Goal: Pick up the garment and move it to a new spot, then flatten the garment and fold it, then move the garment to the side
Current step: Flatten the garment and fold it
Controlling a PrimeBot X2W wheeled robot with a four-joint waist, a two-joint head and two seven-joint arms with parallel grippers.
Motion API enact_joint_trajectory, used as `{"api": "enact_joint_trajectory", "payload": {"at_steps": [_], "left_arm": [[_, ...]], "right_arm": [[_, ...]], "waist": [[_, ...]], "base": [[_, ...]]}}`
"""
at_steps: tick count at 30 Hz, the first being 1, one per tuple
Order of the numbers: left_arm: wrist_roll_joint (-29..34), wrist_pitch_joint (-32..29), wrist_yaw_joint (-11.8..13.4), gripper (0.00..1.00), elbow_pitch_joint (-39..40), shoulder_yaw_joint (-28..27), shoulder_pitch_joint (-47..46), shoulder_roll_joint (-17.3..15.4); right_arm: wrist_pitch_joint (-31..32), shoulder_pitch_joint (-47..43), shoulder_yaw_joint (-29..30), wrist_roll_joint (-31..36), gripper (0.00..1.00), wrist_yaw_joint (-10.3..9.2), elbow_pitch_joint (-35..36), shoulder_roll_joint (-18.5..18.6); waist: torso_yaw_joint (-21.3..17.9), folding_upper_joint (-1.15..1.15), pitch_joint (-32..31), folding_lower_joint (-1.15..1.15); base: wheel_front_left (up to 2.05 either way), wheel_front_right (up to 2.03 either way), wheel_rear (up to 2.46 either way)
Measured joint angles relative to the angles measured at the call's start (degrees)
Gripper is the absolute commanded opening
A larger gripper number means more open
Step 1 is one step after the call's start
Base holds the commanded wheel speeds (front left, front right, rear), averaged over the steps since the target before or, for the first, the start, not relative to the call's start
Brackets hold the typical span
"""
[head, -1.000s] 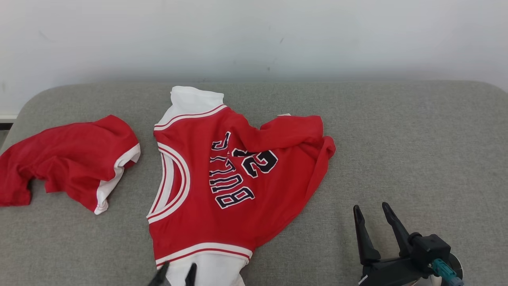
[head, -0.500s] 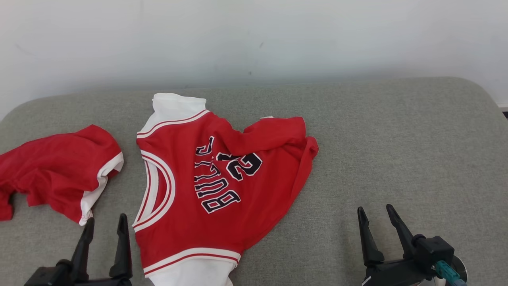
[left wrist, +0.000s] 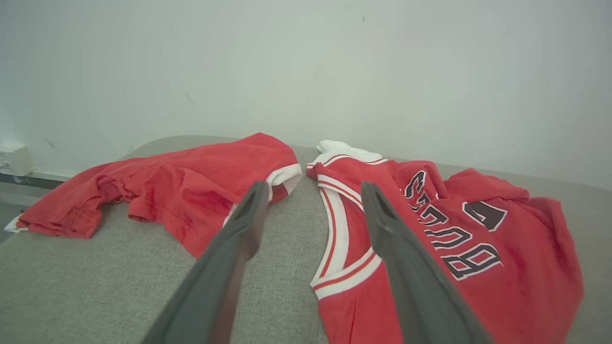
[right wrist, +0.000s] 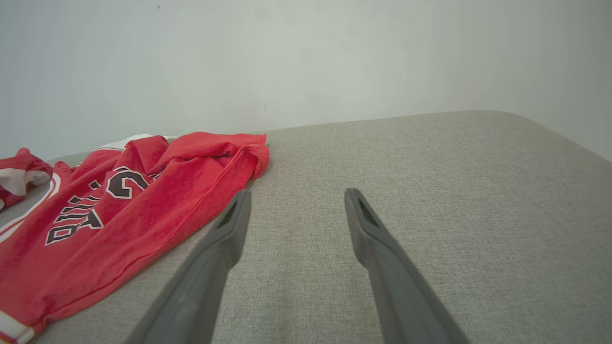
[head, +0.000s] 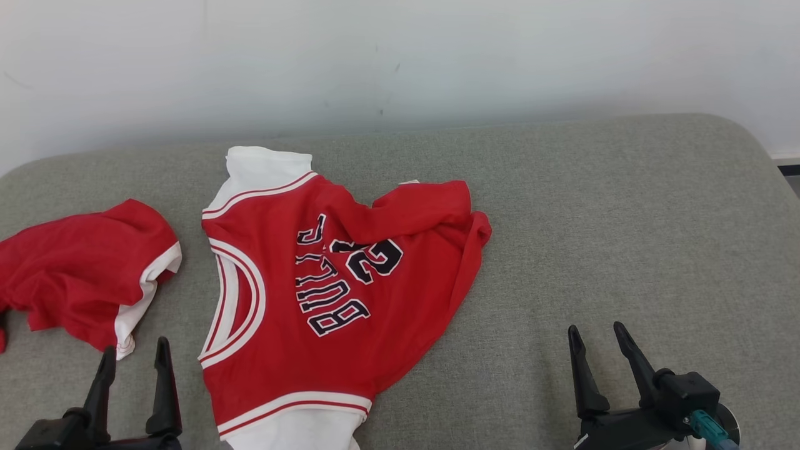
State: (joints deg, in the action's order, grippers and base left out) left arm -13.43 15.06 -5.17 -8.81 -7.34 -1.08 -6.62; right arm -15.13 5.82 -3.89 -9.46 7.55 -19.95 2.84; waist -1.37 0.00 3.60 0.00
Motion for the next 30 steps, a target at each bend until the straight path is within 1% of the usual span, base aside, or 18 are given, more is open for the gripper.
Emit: {"api": "enact_joint_trajectory", "payload": {"at_steps": [4,7,15,17,21,30], "left_arm": [[0.81,0.0,-0.8,1.0,-0.18,-0.53,-0.02,0.53],[1.22,0.0,-1.22,1.0,-0.23,-0.65,-0.55,0.89],[1.37,0.01,-1.9,1.0,-0.47,0.38,-2.53,2.03],[1.37,0.0,-1.92,1.0,-0.62,1.08,-3.26,2.38],[1.22,0.0,-2.01,1.0,-0.76,1.44,-4.36,2.74],[0.48,0.0,-2.33,1.0,-1.76,3.94,-7.06,3.23]], "right_arm": [[0.0,0.24,0.45,0.38,1.0,0.0,-0.78,0.0],[0.0,2.2,0.26,1.63,1.0,0.0,-1.89,0.0],[1.71,13.58,-0.24,4.88,1.0,0.0,-8.26,0.24],[2.72,18.53,-0.49,5.41,1.0,0.0,-12.06,0.82],[3.54,24.61,-0.44,5.53,1.0,0.0,-17.92,1.35],[3.11,34.92,1.51,5.48,1.0,0.0,-32.68,4.09]], "waist": [[0.22,0.0,0.14,0.0],[0.72,0.0,0.38,0.0],[2.88,0.0,1.89,0.0],[4.03,0.0,2.78,0.0],[5.7,0.0,4.22,0.0],[9.71,0.0,7.75,0.01]], "base": [[0.0,0.0,0.0],[0.0,0.0,0.0],[0.0,0.0,0.0],[0.0,0.0,0.0],[0.0,0.0,0.0],[0.0,0.0,0.0]]}}
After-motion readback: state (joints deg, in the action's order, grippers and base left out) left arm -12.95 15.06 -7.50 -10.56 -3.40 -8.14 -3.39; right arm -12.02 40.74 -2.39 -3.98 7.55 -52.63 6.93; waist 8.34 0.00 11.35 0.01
